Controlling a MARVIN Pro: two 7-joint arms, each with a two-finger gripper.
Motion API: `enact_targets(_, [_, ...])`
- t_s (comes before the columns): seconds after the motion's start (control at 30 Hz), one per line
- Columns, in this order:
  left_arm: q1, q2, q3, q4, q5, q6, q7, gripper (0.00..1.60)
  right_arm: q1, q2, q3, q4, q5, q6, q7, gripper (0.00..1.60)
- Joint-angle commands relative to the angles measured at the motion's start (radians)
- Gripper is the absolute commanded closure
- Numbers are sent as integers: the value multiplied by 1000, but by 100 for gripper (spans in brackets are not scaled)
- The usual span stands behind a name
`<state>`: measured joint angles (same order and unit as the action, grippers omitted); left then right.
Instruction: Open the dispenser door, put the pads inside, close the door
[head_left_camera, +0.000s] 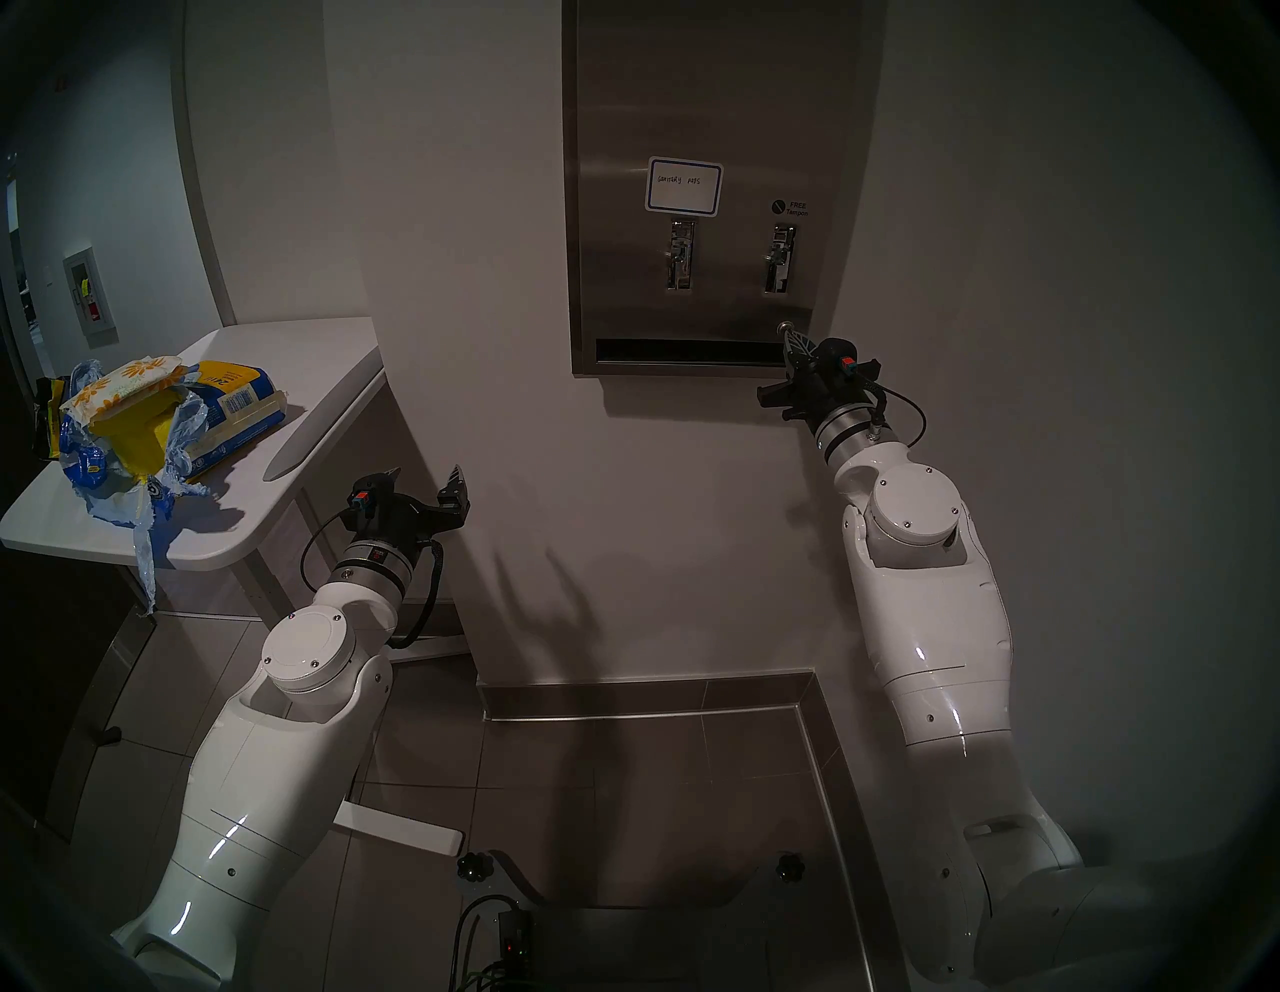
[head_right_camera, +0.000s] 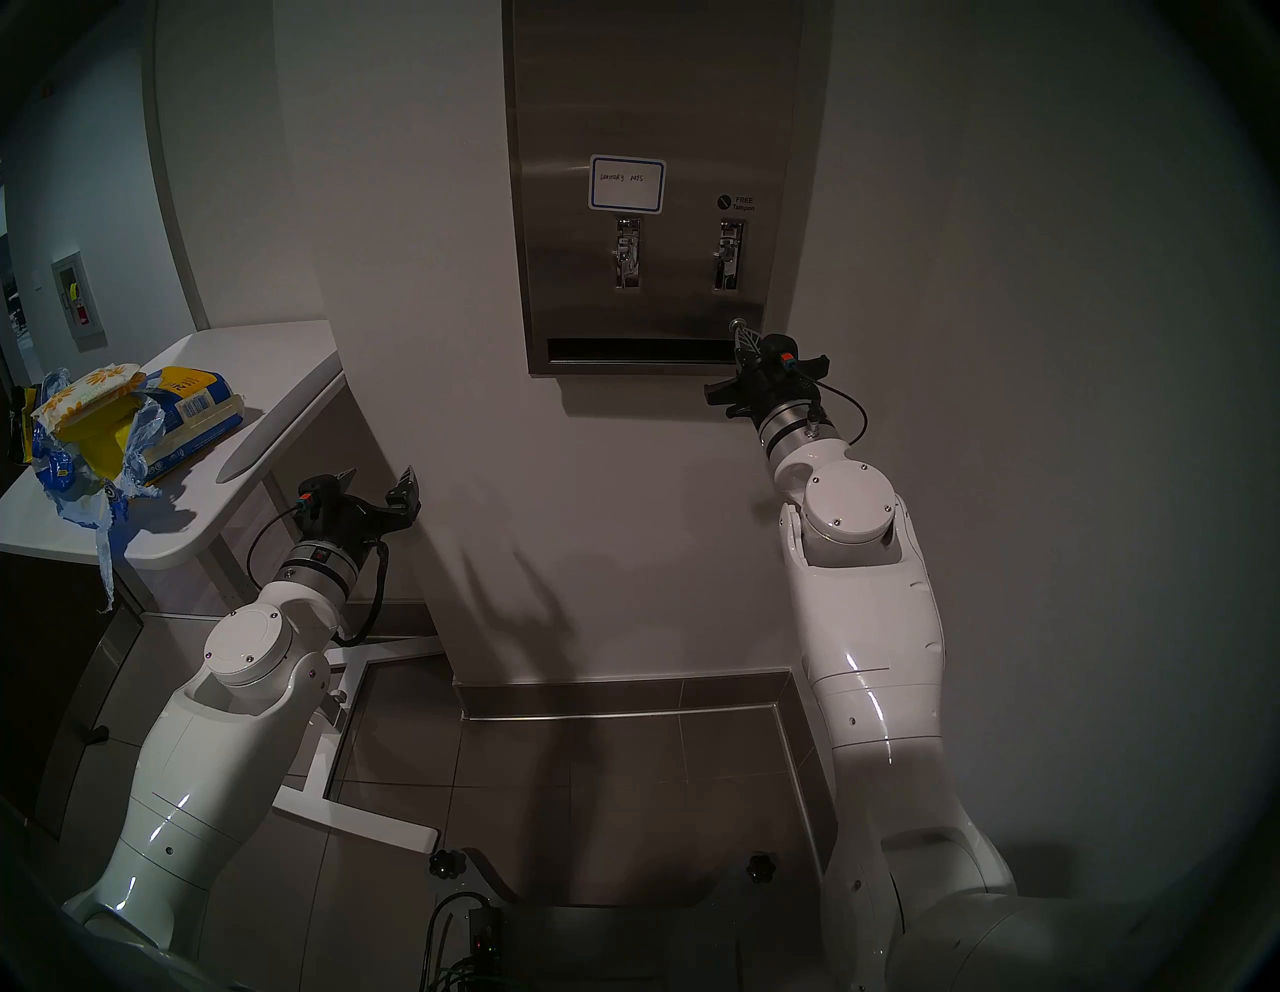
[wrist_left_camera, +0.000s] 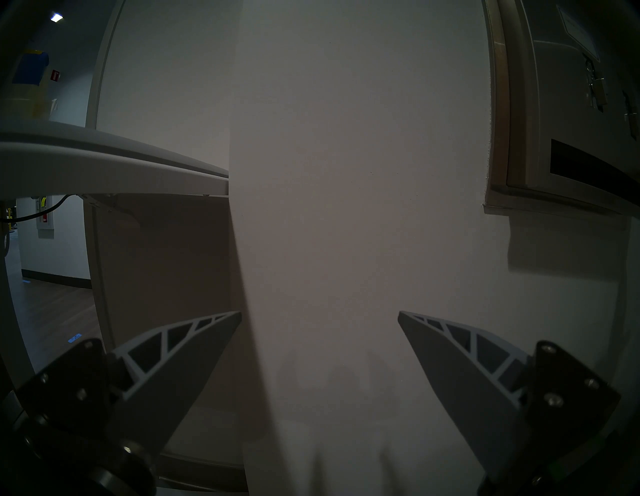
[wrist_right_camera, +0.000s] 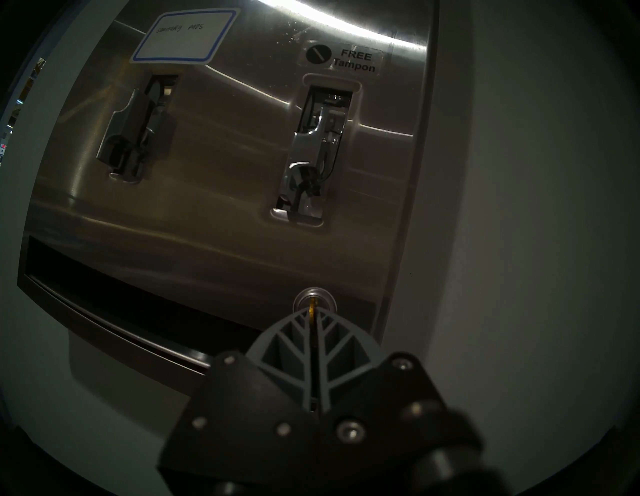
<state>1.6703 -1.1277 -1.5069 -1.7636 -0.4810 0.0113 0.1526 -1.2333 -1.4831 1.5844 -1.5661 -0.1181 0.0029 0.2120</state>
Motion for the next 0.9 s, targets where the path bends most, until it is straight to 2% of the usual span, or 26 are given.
enact_targets(0.0, [-25, 0, -8, -29, 0, -13, -1, 0, -11, 6, 20, -95, -4, 10, -18, 160])
enact_targets(0.27, [-25, 0, -8, -29, 0, -13, -1, 0, -46, -1, 18, -144, -17, 27, -31, 160])
enact_targets(0.3, [-25, 0, -8, -29, 0, -13, -1, 0, -68, -2, 20, -171, -32, 39, -37, 160])
enact_targets(0.4, [-25, 0, -8, -29, 0, -13, -1, 0, -68, -2, 20, -171, -32, 39, -37, 160])
enact_targets(0.43, [-25, 0, -8, -29, 0, -12, -1, 0, -89, -2, 22, -196, -34, 41, -38, 160])
enact_targets(0.87, [-25, 0, -8, -29, 0, -13, -1, 0, -133, -13, 23, -254, -48, 63, -43, 155])
